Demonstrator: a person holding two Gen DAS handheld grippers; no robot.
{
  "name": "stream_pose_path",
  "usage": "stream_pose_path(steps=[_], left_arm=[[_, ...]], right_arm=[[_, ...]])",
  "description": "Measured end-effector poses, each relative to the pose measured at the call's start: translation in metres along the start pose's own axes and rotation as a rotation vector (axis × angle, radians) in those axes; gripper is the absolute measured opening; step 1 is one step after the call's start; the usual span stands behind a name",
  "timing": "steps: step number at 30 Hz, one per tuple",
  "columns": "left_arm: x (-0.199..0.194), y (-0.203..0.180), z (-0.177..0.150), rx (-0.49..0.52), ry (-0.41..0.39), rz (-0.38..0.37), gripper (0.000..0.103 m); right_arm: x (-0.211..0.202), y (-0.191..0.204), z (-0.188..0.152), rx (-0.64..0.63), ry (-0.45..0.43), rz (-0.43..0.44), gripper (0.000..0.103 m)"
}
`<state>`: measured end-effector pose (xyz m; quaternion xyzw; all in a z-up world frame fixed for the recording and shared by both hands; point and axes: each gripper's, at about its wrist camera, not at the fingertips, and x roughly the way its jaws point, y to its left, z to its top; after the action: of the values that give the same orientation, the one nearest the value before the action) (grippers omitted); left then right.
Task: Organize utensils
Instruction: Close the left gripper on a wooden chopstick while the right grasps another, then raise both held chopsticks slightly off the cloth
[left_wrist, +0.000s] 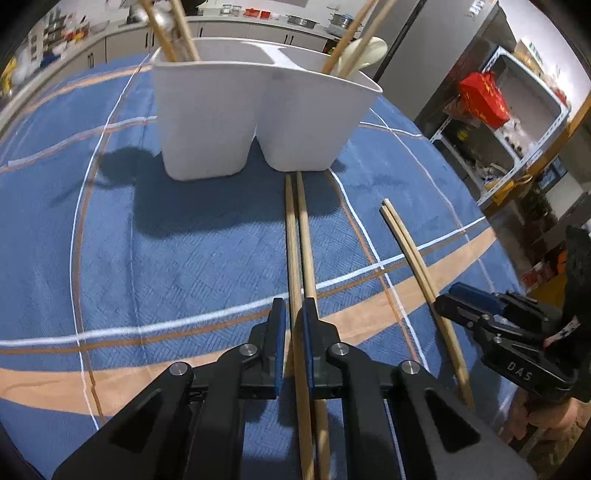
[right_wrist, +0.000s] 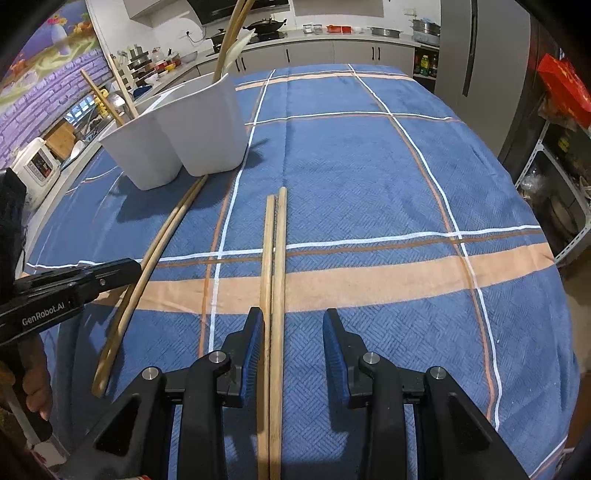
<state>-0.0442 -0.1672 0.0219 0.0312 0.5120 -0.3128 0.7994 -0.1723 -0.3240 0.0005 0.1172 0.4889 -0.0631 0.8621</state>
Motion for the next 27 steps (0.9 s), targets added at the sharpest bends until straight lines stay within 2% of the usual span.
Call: stream_pose_path(steps=[3,5,13,15,16,21,27], left_arm=[[0.004,-0.009,0.005,0.04,0.004,0.048,0.008],[0.007,-0.013,0.009,0.052,0.006,0.074,0.008],[0.01,-0.018,0.014,0.025,0.0,0.137,0.006],[0.007,-0.015,0.011,-0.002,0.001,0.134,0.006],[0.005,-0.011,0.008,-0.022,0.003,0.129,0.006],[-0.013,0.014,-0.013,-0.157,0.015,0.055,0.006],[-0.038,0.03,-0.048,-0.23,0.024,0.038,0.006]], right_arm=[[0.002,0.0,0.004,-0.004,0.001,-0.02,0.036],[0.003,0.001,0.008,-0.011,0.004,-0.033,0.031],[0.018,0.01,0.026,-0.073,0.018,-0.121,0.023],[0.019,0.009,0.029,-0.069,0.028,-0.121,0.01],[0.018,0.008,0.029,-0.065,0.034,-0.118,0.008],[0.007,-0.002,0.014,-0.048,0.048,-0.094,0.008],[-0.017,-0.024,-0.021,-0.022,0.072,-0.09,0.008]])
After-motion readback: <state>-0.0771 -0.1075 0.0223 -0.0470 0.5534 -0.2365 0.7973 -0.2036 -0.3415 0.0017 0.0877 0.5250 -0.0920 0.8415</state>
